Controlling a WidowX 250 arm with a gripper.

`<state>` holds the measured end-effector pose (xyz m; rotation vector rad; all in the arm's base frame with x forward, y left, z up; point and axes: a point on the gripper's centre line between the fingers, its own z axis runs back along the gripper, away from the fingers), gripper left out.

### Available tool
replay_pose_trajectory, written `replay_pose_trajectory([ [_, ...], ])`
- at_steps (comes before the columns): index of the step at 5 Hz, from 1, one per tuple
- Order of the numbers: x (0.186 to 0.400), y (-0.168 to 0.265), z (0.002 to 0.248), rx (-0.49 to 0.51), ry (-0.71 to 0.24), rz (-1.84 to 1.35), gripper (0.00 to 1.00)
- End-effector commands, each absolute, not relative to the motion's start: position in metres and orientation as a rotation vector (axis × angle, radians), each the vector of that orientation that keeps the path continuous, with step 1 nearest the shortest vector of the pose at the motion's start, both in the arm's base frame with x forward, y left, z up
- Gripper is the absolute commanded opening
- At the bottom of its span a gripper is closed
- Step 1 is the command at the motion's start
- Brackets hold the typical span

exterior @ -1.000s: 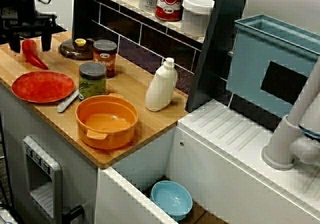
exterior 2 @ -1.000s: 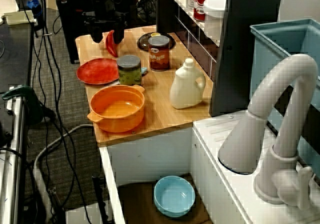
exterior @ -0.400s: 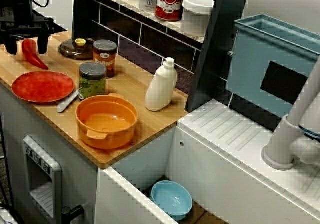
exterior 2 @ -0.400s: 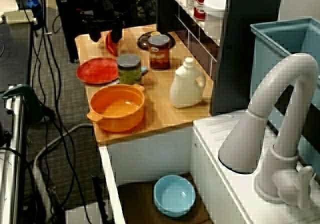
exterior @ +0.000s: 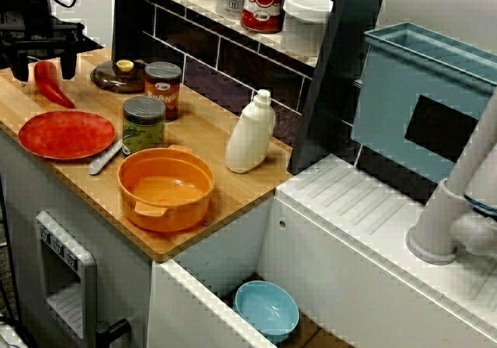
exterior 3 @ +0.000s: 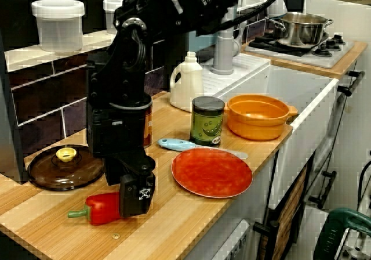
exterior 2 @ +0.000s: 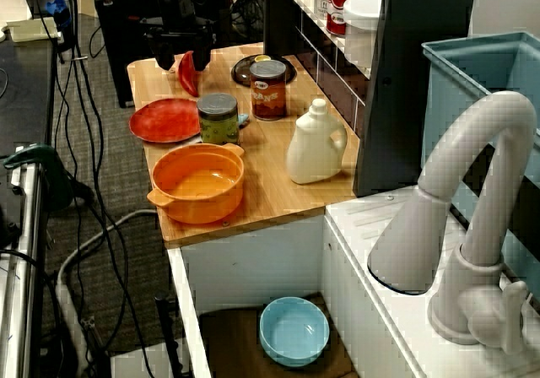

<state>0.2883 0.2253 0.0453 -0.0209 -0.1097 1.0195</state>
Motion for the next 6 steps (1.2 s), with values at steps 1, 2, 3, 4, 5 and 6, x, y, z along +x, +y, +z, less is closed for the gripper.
replay_pose_trajectory([
  [1, 0.304, 0.238, 0.051, 0.014, -0.167, 1.022, 1.00],
  [2, 0.308, 0.239, 0.048, 0.019, -0.164, 1.026, 1.00],
  [3, 0.313, 0.241, 0.046, 0.020, -0.151, 1.028, 1.00],
  [4, 0.313, 0.243, 0.048, 0.011, -0.146, 1.022, 0.00],
  [5, 0.312, 0.243, 0.053, -0.004, -0.137, 1.016, 0.00],
  [6, 0.310, 0.242, 0.062, -0.025, -0.120, 1.007, 0.00],
])
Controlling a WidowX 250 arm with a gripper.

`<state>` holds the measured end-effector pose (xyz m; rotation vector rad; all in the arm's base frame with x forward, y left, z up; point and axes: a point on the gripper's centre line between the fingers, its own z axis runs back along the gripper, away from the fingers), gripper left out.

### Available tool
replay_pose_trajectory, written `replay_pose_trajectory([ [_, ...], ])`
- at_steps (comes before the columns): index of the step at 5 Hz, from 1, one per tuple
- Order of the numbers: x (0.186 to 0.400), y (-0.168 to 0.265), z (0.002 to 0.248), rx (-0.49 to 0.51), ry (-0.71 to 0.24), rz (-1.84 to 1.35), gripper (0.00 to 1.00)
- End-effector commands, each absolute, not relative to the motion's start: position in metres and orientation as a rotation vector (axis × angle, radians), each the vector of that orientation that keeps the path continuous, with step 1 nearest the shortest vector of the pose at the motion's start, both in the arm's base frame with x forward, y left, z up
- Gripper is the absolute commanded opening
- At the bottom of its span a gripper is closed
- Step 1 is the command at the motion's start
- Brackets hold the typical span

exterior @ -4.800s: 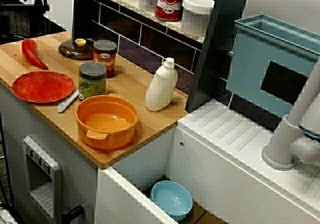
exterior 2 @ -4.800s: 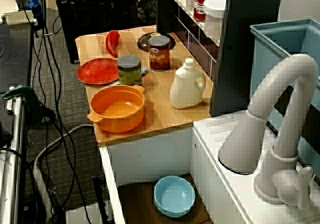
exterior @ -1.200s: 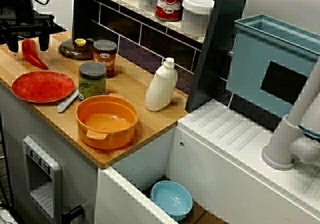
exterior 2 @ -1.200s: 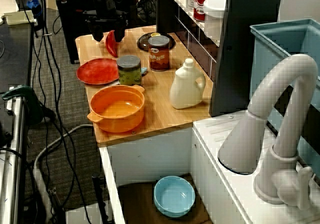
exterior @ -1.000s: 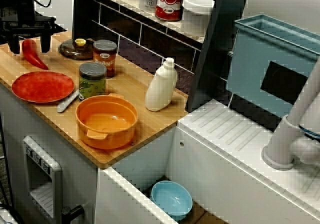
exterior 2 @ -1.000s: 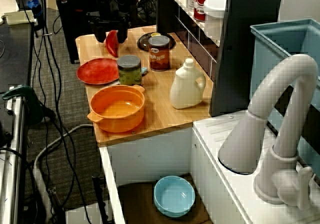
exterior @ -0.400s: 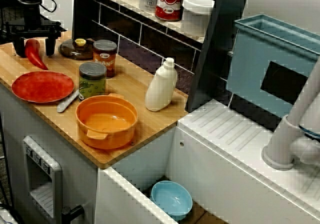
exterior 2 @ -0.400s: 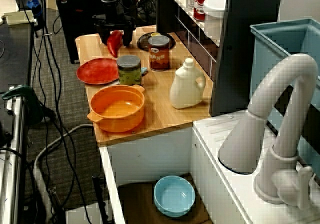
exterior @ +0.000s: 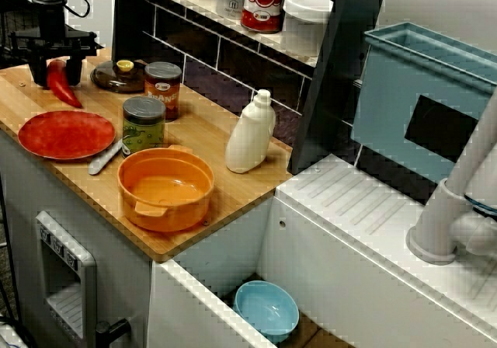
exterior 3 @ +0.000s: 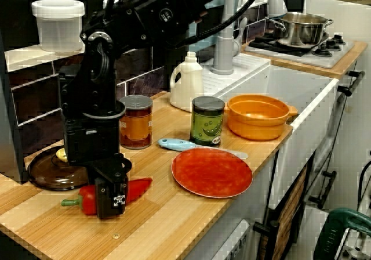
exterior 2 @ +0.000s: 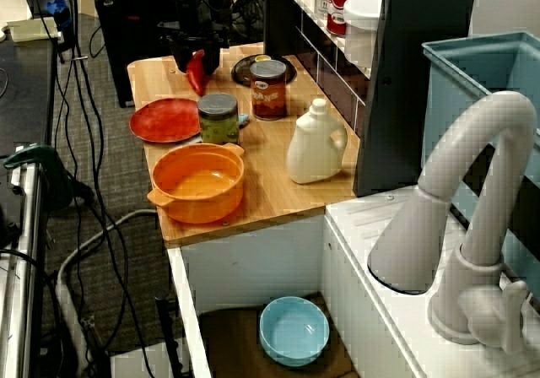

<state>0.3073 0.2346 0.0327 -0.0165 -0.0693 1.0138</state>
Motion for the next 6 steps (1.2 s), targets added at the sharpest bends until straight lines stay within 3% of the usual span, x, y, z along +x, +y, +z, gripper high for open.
replay_pose_trajectory([
  [1, 0.308, 0.235, 0.078, -0.058, -0.093, 0.972, 0.00],
  [3, 0.296, 0.211, 0.106, -0.129, -0.113, 0.796, 0.00],
  [6, 0.262, 0.161, 0.099, -0.108, -0.121, 0.619, 0.00],
])
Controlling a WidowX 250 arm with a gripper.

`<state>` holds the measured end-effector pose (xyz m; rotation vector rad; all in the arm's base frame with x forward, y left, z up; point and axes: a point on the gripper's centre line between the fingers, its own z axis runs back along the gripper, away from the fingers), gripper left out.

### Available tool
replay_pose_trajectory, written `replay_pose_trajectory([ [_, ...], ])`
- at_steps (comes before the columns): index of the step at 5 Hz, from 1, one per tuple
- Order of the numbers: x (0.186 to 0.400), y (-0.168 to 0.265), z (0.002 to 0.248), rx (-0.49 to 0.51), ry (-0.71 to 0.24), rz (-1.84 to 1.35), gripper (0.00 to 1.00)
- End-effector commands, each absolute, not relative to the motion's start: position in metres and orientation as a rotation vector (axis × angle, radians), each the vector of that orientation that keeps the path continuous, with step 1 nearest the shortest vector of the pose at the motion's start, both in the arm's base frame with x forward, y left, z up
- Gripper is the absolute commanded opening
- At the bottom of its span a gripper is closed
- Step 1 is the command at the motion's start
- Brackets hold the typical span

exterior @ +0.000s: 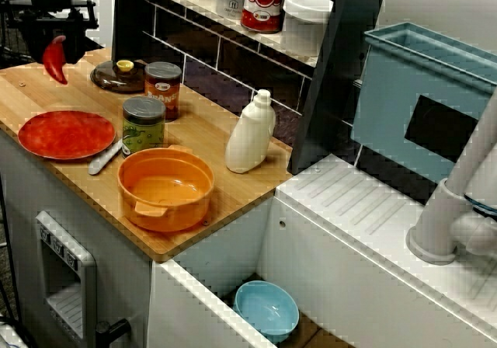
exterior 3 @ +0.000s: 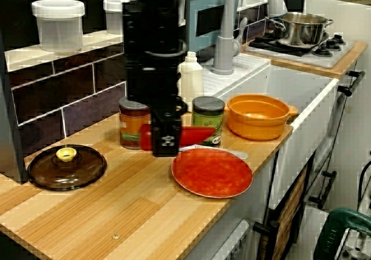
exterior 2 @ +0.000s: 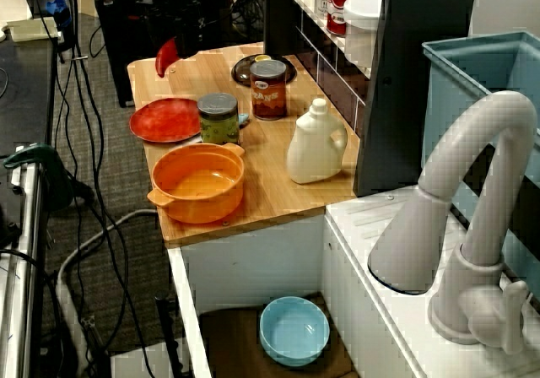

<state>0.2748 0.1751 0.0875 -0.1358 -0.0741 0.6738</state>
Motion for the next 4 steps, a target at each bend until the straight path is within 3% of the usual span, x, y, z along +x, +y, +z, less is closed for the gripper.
replay_pose_trajectory([
  [1, 0.250, 0.144, 0.092, -0.085, -0.152, 0.583, 0.00],
  [4, 0.238, 0.120, 0.066, -0.048, -0.175, 0.576, 0.00],
])
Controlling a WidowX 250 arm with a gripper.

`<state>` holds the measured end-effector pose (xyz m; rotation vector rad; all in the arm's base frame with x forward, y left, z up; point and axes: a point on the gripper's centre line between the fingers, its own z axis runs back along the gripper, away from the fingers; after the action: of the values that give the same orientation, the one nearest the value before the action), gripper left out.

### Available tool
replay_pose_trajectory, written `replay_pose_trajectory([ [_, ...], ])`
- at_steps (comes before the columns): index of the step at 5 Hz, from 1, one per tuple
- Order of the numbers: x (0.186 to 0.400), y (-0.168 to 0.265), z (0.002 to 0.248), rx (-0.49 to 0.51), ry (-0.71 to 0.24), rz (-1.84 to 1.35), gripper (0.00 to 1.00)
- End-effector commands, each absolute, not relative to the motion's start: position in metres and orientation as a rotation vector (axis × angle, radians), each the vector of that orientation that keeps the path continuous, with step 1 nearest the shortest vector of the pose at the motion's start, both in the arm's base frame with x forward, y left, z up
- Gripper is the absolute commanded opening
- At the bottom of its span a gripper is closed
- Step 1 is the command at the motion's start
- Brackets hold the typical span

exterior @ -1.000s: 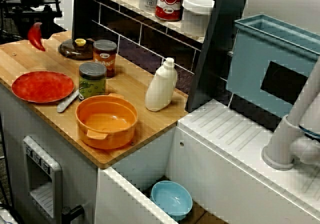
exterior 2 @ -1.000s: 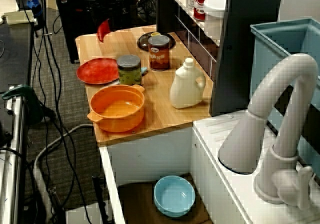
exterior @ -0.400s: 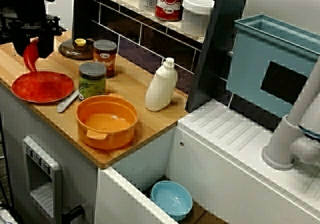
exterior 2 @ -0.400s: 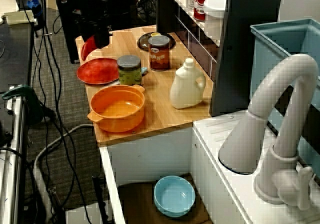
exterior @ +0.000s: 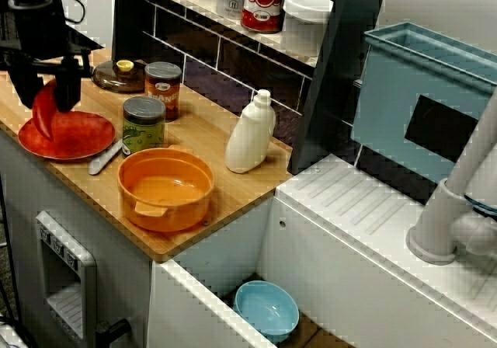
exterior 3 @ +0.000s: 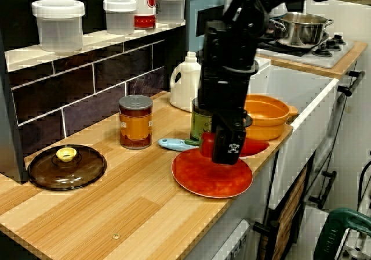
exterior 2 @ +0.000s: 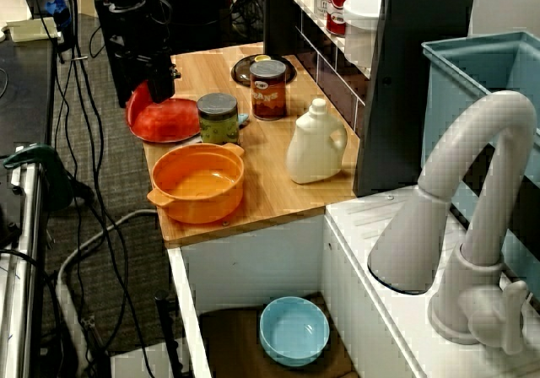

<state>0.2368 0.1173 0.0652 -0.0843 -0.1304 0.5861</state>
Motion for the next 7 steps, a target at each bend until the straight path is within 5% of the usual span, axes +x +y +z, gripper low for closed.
replay_pose_trajectory([
  [1, 0.242, 0.126, 0.060, -0.047, -0.169, 0.611, 0.00],
  [2, 0.251, 0.129, 0.054, -0.028, -0.155, 0.625, 0.00],
  [3, 0.257, 0.134, 0.048, -0.005, -0.142, 0.642, 1.00],
  [7, 0.269, 0.149, 0.070, -0.068, -0.074, 0.683, 1.00],
])
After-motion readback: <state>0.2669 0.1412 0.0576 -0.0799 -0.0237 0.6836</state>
